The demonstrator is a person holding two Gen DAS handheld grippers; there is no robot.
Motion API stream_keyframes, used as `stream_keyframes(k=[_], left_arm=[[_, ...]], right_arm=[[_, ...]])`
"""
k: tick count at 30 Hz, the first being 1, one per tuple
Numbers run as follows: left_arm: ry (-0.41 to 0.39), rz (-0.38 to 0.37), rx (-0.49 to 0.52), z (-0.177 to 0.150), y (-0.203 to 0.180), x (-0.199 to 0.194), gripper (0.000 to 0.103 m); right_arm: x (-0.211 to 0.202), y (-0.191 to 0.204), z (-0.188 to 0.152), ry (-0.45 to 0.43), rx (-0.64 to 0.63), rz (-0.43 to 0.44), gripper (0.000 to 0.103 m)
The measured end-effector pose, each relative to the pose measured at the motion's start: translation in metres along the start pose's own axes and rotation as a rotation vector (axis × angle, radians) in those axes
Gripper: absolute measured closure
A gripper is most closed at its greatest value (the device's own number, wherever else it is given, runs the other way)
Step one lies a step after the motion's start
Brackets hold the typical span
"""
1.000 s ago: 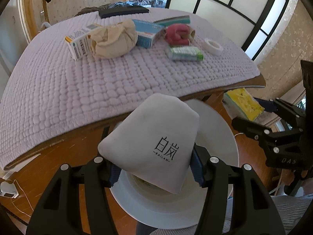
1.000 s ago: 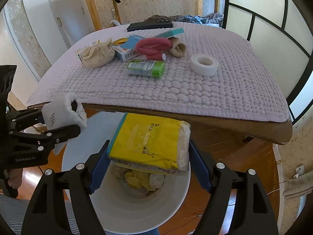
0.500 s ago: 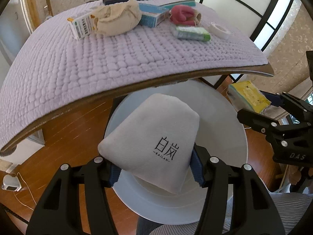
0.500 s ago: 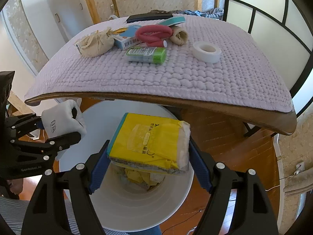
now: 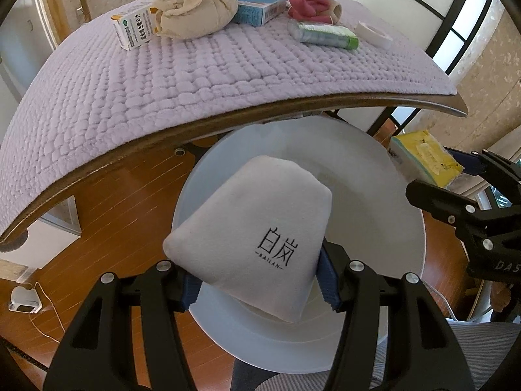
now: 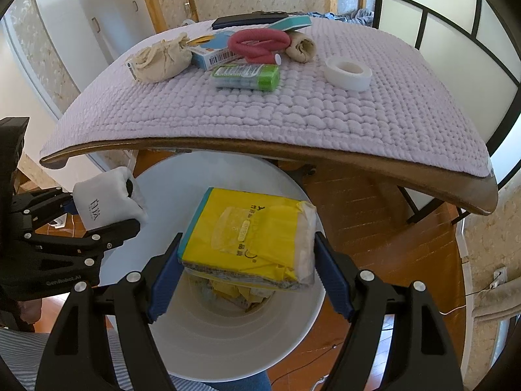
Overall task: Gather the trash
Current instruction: 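Carry the cloth bag in the left gripper while the right carries the yellow pack over the bin, then open the left gripper over the bin while the right opens, dropping the yellow pack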
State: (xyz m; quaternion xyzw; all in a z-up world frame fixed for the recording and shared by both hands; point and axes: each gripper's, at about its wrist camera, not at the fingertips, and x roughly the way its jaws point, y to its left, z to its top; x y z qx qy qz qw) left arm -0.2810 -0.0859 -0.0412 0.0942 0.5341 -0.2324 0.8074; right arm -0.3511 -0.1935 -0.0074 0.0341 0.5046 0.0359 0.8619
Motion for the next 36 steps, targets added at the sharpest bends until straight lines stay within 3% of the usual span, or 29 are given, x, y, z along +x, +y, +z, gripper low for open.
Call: stream_keyframes(k=[19, 36], left_arm=[[0.023, 0.018, 0.014, -0.014, -0.001, 0.026, 0.044], [0.044, 0.027, 0.017, -0.007, -0.008, 0.036, 0.044]], right_arm=[[0.006, -0.002, -0.006, 0.024, 0.013, 0.007, 0.028], [0.013, -0.001, -0.002, 0.039, 0.003, 0.019, 0.028]])
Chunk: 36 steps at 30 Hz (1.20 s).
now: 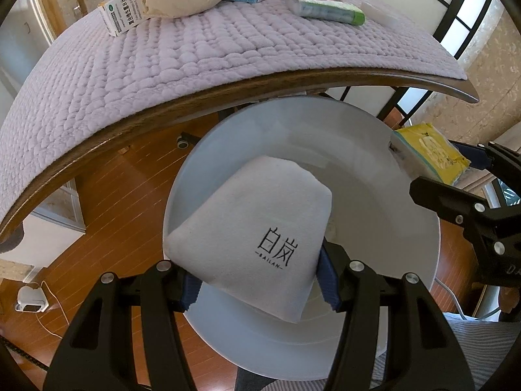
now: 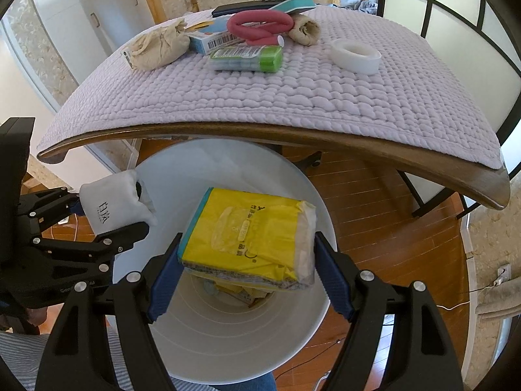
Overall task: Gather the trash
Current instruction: 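Open the left gripper over the bin while the right opens, dropping the yellow pack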
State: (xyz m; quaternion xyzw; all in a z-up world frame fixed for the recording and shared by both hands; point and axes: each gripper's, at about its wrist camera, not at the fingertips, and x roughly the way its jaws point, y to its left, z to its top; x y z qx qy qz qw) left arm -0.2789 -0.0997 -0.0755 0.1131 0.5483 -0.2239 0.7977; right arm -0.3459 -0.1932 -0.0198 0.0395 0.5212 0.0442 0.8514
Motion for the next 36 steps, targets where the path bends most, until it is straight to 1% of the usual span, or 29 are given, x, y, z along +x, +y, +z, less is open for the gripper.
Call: stream_keyframes(k=[22, 24, 25, 26, 27, 28, 31, 36], left_arm=[[0.014, -0.006, -0.003, 0.001, 0.004, 0.007, 0.044], [0.011, -0.018, 0.002, 0.002, 0.005, 0.005, 0.037], [0.007, -0.011, 0.004, 0.003, 0.004, 0.004, 0.036], [0.000, -0.005, 0.008, 0.003, 0.004, 0.003, 0.033], [-0.005, -0.003, 0.010, 0.004, 0.003, 0.001, 0.026], [-0.015, -0.001, 0.012, 0.004, 0.003, -0.002, 0.024], [-0.032, 0.001, 0.013, 0.007, 0.004, -0.007, 0.024], [-0.032, -0.004, 0.004, 0.009, 0.008, -0.011, 0.024]], right_arm=[[0.011, 0.001, 0.001, 0.024, 0.000, 0.016, 0.028], [0.010, 0.001, 0.001, 0.022, 0.006, 0.014, 0.027], [0.010, 0.001, 0.001, 0.023, 0.009, 0.012, 0.027], [0.010, 0.000, 0.001, 0.024, 0.011, 0.012, 0.026], [0.010, -0.001, 0.001, 0.024, 0.015, 0.013, 0.026], [0.010, -0.003, 0.001, 0.025, 0.020, 0.017, 0.026], [0.009, -0.004, 0.001, 0.025, 0.026, 0.019, 0.026], [0.004, -0.004, 0.002, 0.009, 0.029, 0.022, 0.026]])
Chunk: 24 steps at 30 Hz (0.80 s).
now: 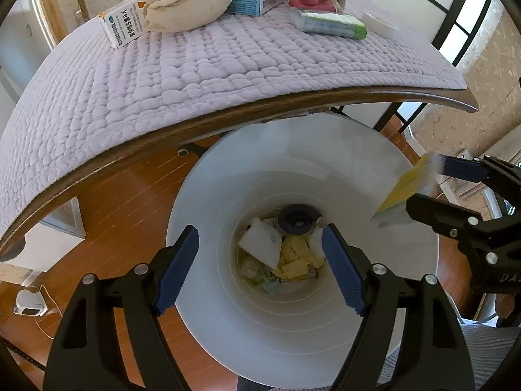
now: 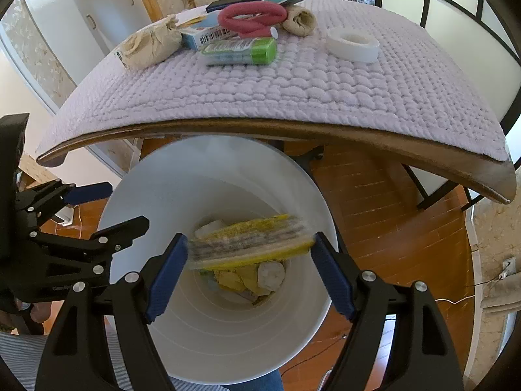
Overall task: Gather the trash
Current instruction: 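Open the left gripper over the bin while the right opens, dropping the yellow pack, then move both open grippers back over the remaining items on the bed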
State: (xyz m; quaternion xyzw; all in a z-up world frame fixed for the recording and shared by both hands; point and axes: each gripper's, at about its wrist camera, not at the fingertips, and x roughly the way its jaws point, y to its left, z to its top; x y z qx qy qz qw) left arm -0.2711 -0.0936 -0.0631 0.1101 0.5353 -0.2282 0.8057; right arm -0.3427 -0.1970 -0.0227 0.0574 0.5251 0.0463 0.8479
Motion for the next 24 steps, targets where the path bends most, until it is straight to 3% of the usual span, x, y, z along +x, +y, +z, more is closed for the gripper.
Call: stream_keyframes(k=[7, 14, 17, 24], left_arm=[[-0.027, -0.008, -0.011, 0.006, 0.010, -0.021, 0.024], [-0.170, 0.002, -0.039, 0.033, 0.029, -0.072, 0.023], [-0.241, 0.023, -0.081, 0.048, 0.046, -0.090, 0.016], [-0.300, 0.113, -0.136, 0.080, 0.084, -0.096, 0.016]], right_arm=[[-0.020, -0.007, 0.011, -0.063, 0.025, 0.001, 0.026], [-0.052, -0.029, 0.044, -0.192, 0.052, -0.064, 0.026], [-0.056, -0.042, 0.060, -0.224, 0.072, -0.100, 0.026], [-0.051, -0.060, 0.087, -0.262, 0.086, -0.146, 0.026]])
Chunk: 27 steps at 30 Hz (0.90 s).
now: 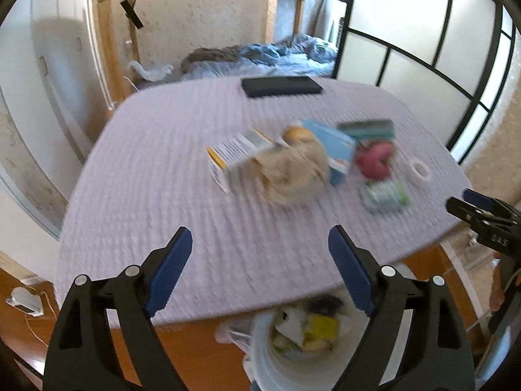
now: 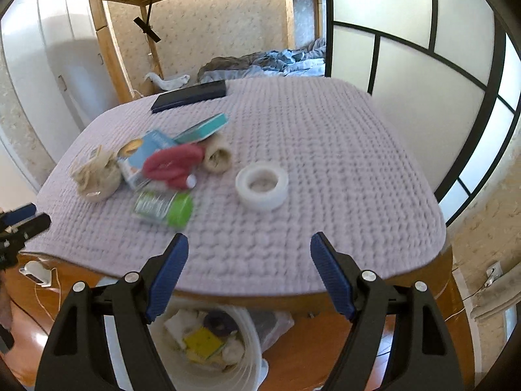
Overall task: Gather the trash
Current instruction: 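Move both open grippers back over the remaining items on the bed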
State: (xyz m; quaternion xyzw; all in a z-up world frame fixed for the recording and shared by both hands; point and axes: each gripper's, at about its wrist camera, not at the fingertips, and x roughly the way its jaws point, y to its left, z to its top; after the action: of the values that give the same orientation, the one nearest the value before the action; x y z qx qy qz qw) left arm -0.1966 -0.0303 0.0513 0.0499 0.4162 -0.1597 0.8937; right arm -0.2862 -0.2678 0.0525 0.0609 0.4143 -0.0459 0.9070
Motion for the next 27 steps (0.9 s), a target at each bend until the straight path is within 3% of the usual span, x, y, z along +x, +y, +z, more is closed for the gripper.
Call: stream_keyframes(k=[6, 10, 22, 27], left_arm=[[0.012, 0.027, -0.021, 0.021, 0.024, 0.025, 0.016], [0.035, -0.038, -0.047, 0.031, 0.032, 0.036, 0.016], [0.090, -0.149, -0.052, 0.029, -0.019, 0.063, 0.016], [0.104, -0.138, -0.070, 0.031, -0.030, 0.083, 0.016]], right_arm=[[0.022, -0.010, 0.015, 0.010, 0.007, -0.031, 0.026], [0.033, -0.013, 0.021, 0.021, 0.015, -0.031, 0.026], [0.066, -0.013, 0.029, 0.055, 0.009, -0.029, 0.026], [0.075, -0.014, 0.031, 0.050, -0.007, -0.035, 0.026]])
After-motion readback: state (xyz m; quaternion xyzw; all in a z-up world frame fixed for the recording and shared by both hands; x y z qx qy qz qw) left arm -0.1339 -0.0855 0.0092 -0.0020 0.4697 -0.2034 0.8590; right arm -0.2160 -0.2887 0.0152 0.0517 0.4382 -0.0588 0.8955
